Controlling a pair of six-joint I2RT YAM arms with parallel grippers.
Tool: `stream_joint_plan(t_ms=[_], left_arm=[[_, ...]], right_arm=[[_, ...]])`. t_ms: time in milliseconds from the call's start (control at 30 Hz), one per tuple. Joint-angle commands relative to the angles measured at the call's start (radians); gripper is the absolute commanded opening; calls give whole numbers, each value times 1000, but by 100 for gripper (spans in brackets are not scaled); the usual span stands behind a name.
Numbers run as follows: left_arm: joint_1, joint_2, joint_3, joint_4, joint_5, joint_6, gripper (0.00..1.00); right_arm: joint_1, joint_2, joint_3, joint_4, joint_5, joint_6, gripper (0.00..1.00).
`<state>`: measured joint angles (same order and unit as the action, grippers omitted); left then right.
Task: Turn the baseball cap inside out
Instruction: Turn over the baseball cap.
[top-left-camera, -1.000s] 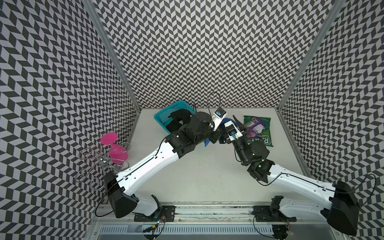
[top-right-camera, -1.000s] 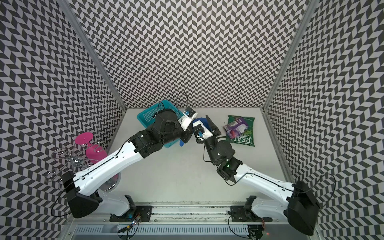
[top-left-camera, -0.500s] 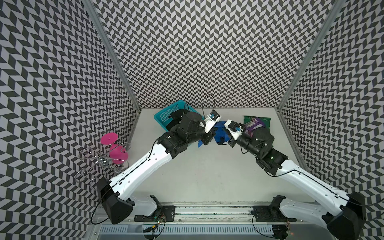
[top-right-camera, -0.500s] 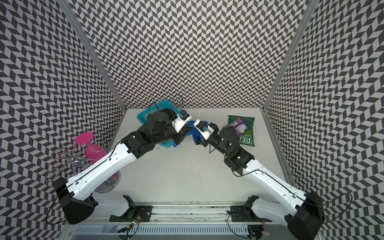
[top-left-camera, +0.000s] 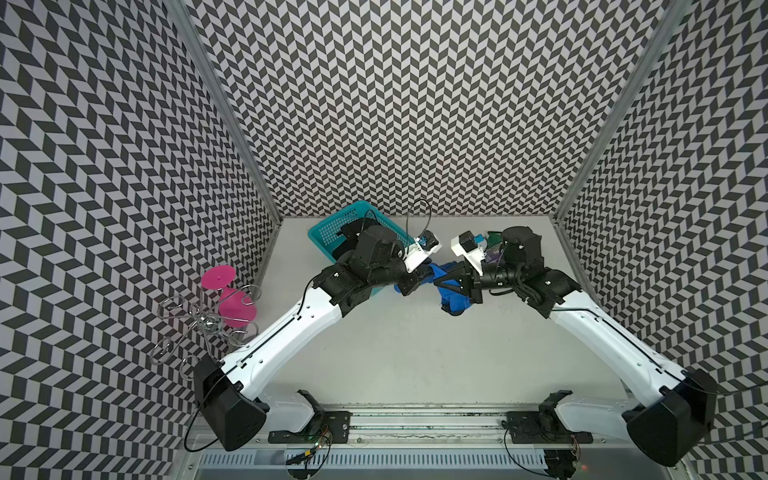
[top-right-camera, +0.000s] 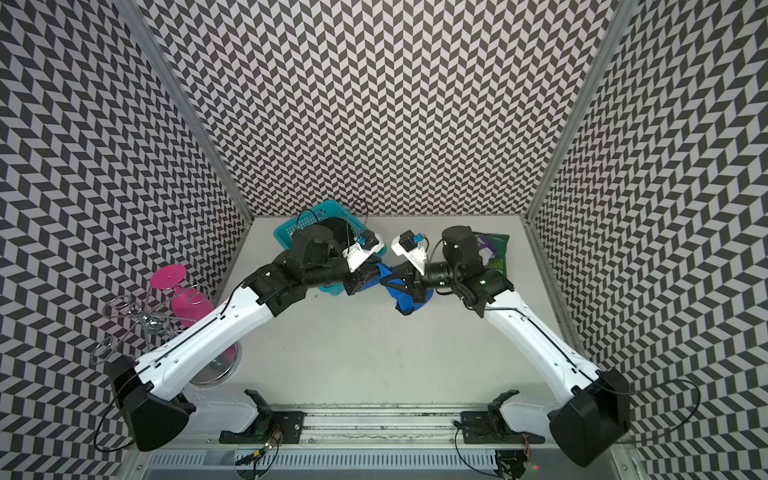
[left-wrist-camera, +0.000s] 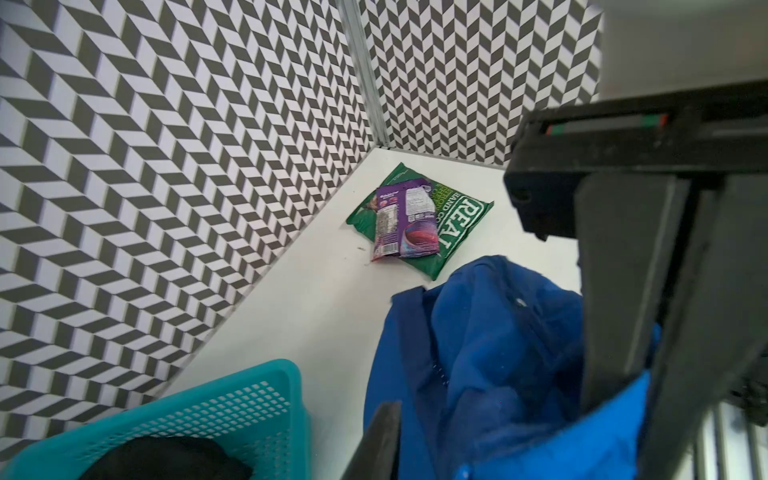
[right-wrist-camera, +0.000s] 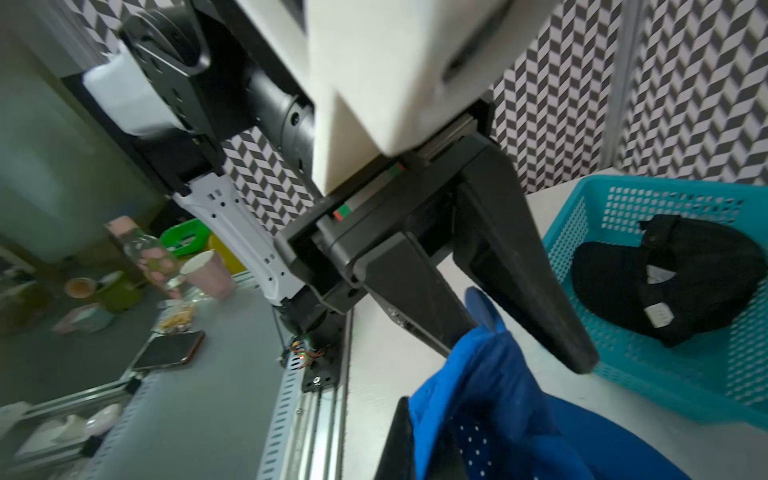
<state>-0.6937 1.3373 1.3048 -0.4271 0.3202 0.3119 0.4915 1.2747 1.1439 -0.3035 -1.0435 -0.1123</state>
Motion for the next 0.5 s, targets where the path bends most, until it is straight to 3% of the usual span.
stream_joint_plan(t_ms=[0,67,167,267,300,467], left_arm=[[38,11,-60,167,87,-68,31],[60,5,-107,222,107,-124,41],[93,-25,-176,287,111,-211,64],[115,-84,-248,321,26,-291,96],[123,-110,-273,324,-15,-314,100],[166,-223,-347,301,-107,-381,100]], right_arm=[[-1,-3,13,67,-268,120,0],[-34,-11,-26,201,-262,243,0],[-73,-27,-95,396,-211,418,0],[-107,-17,-98,405,-146,469,0],[-120,-8,-92,402,-143,484,0],[-157,25,-95,473,-119,588,0]])
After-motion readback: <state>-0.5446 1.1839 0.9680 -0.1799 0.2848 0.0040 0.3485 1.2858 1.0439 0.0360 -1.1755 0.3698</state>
